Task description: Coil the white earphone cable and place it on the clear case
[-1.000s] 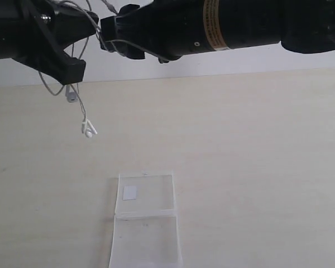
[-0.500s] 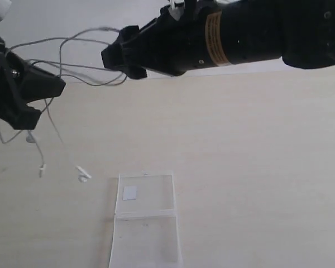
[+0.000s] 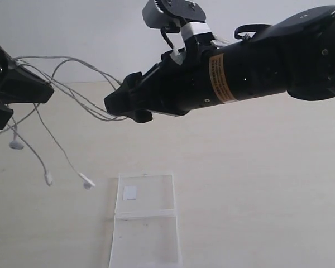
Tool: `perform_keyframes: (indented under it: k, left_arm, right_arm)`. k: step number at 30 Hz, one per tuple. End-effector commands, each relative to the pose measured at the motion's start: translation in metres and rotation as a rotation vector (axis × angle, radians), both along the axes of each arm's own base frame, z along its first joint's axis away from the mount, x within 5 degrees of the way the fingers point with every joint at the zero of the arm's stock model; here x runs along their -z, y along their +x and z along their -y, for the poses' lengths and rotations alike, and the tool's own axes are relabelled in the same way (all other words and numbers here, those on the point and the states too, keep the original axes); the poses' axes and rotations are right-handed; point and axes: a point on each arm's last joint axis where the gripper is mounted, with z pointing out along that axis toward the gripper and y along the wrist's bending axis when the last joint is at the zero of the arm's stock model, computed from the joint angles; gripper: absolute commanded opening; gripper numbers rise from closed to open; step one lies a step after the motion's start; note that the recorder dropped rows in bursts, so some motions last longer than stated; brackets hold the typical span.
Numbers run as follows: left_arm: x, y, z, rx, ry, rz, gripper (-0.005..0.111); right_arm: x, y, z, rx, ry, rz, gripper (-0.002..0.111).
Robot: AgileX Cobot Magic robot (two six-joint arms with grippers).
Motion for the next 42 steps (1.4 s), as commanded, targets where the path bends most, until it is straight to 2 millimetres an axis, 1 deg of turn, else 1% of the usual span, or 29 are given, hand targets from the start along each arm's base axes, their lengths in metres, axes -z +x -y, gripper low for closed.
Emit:
perform_keyframes:
  k: [1, 3, 8, 13, 17, 20, 24, 25, 27, 29, 31, 33, 36, 37, 38, 40, 41, 42]
  left_arm:
    - [-0.004, 0.004, 0.000, 0.002, 0.002, -0.039, 0.000]
    - [-0.003, 0.005, 0.001, 0.005, 0.006, -0.049, 0.000]
    - [-0.001, 0.007, 0.001, 0.003, 0.005, -0.062, 0.000]
    - [0.000, 0.005, 0.000, 0.016, 0.030, -0.080, 0.000]
    - [0.001, 0.004, -0.001, 0.022, 0.043, -0.091, 0.000]
    - [0.001, 0.004, -0.001, 0.023, 0.046, -0.093, 0.000]
    - [0.003, 0.003, -0.003, 0.022, 0.075, -0.112, 0.000]
    - [0.004, 0.003, -0.004, 0.019, 0.088, -0.117, 0.000]
    - [0.006, 0.001, -0.006, 0.020, 0.113, -0.132, 0.000]
    - [0.004, 0.000, -0.006, 0.027, 0.129, -0.145, 0.000]
    - [0.000, -0.001, -0.006, 0.034, 0.132, -0.143, 0.000]
    - [-0.006, -0.001, -0.006, 0.039, 0.131, -0.148, 0.000]
    - [-0.016, -0.003, -0.006, 0.053, 0.127, -0.150, 0.000]
    - [-0.019, -0.003, -0.005, 0.058, 0.121, -0.150, 0.000]
    - [-0.022, -0.004, -0.004, 0.063, 0.110, -0.150, 0.000]
    - [-0.028, -0.005, -0.001, 0.078, 0.080, -0.152, 0.000]
    - [-0.029, -0.007, 0.002, 0.090, 0.074, -0.154, 0.000]
    - [-0.030, -0.008, 0.005, 0.107, 0.071, -0.157, 0.000]
  right_arm:
    - [0.000, -0.005, 0.000, -0.055, 0.010, -0.020, 0.064]
    - [0.000, -0.007, -0.001, -0.073, 0.009, -0.015, 0.064]
    - [-0.001, -0.010, -0.003, -0.119, 0.028, -0.008, 0.073]
    - [-0.003, -0.009, -0.004, -0.118, 0.044, -0.008, 0.074]
    - [-0.017, -0.010, -0.009, -0.139, 0.134, -0.026, 0.074]
    - [-0.021, -0.011, -0.011, -0.148, 0.170, -0.031, 0.074]
    - [-0.025, -0.013, -0.011, -0.162, 0.198, -0.034, 0.084]
    - [-0.028, -0.014, -0.010, -0.155, 0.201, -0.026, 0.084]
    - [-0.042, -0.015, -0.003, -0.092, 0.206, 0.019, 0.083]
    - [-0.058, -0.019, 0.006, -0.040, 0.201, 0.089, 0.081]
    - [-0.072, -0.024, 0.015, 0.009, 0.206, 0.121, 0.079]
    - [-0.083, -0.026, 0.023, 0.082, 0.223, 0.126, 0.073]
    - [-0.096, -0.027, 0.036, 0.204, 0.241, 0.151, 0.052]
    - [-0.102, -0.029, 0.042, 0.232, 0.242, 0.177, 0.039]
    - [-0.107, -0.030, 0.046, 0.270, 0.257, 0.184, 0.030]
    - [-0.112, -0.034, 0.056, 0.333, 0.259, 0.235, 0.006]
    - [-0.112, -0.036, 0.061, 0.362, 0.251, 0.255, 0.000]
    - [-0.113, -0.038, 0.067, 0.390, 0.242, 0.280, 0.000]
